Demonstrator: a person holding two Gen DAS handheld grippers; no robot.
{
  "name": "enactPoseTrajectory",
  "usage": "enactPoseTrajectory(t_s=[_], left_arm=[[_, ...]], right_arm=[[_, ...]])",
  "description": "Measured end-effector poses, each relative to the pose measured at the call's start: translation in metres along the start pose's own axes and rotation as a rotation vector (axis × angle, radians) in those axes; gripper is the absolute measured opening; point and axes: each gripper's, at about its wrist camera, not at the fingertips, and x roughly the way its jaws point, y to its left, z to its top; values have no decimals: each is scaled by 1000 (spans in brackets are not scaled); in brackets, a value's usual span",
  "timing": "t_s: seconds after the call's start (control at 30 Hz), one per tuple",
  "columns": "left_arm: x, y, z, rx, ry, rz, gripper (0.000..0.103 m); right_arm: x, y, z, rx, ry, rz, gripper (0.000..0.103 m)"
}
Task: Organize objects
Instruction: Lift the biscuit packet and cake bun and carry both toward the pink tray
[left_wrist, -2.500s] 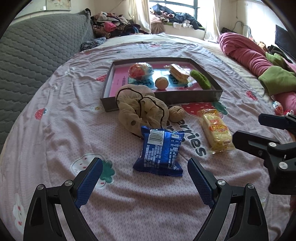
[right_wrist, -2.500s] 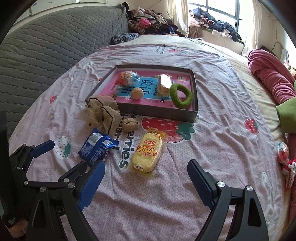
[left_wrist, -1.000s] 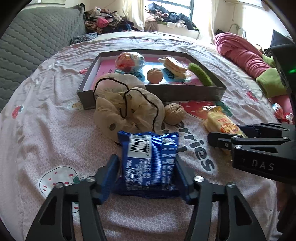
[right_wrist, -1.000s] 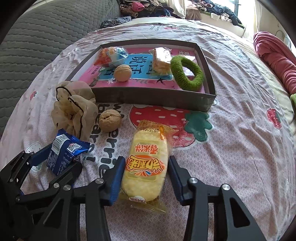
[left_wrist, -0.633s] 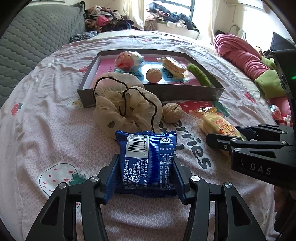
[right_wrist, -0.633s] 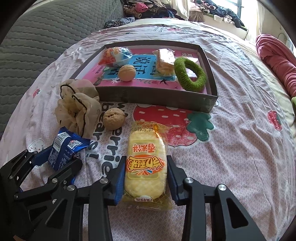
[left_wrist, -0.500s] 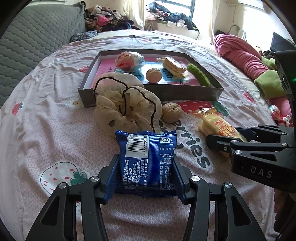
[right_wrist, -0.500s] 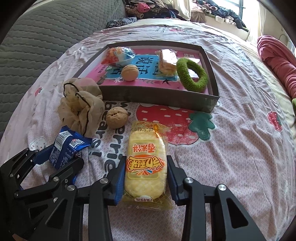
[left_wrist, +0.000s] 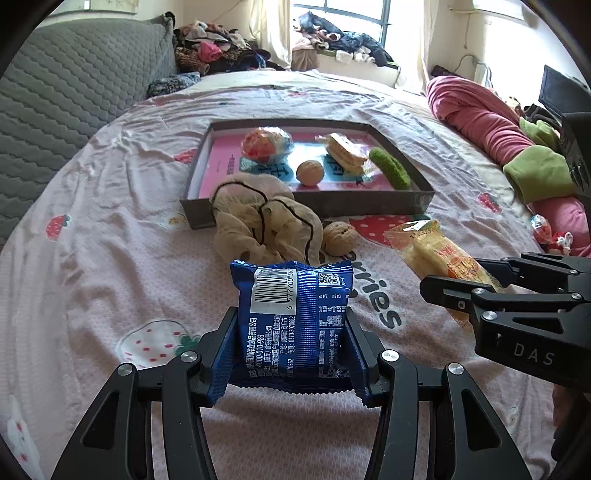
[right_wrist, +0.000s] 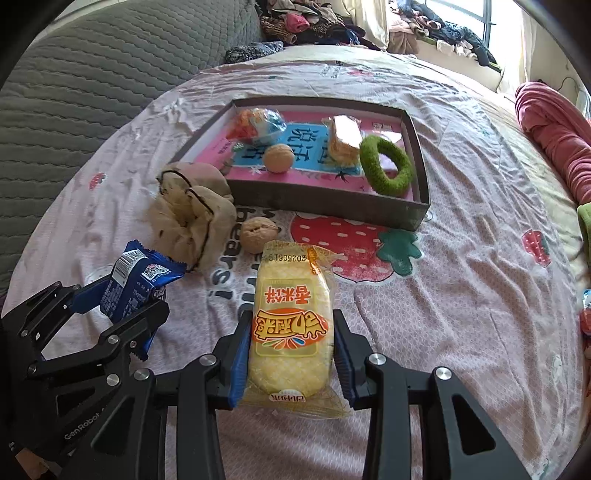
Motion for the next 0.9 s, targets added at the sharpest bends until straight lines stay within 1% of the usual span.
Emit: enactPoseTrajectory(t_s=[0.27, 0.4, 0.63, 0.9], left_arm=[[-35, -2, 5, -2, -37, 18, 54], [-55, -6, 10, -1, -68, 22, 54], [-93, -12, 25, -1, -134, 27, 54], [-122, -19, 46, 10, -196, 29, 54]], right_arm=[[-31, 10, -3, -17, -37, 18, 40], [-50, 13, -3, -21, -67, 30, 40], [-87, 16, 2, -32, -132, 26, 40], [-123, 10, 15, -32, -207, 20, 40]])
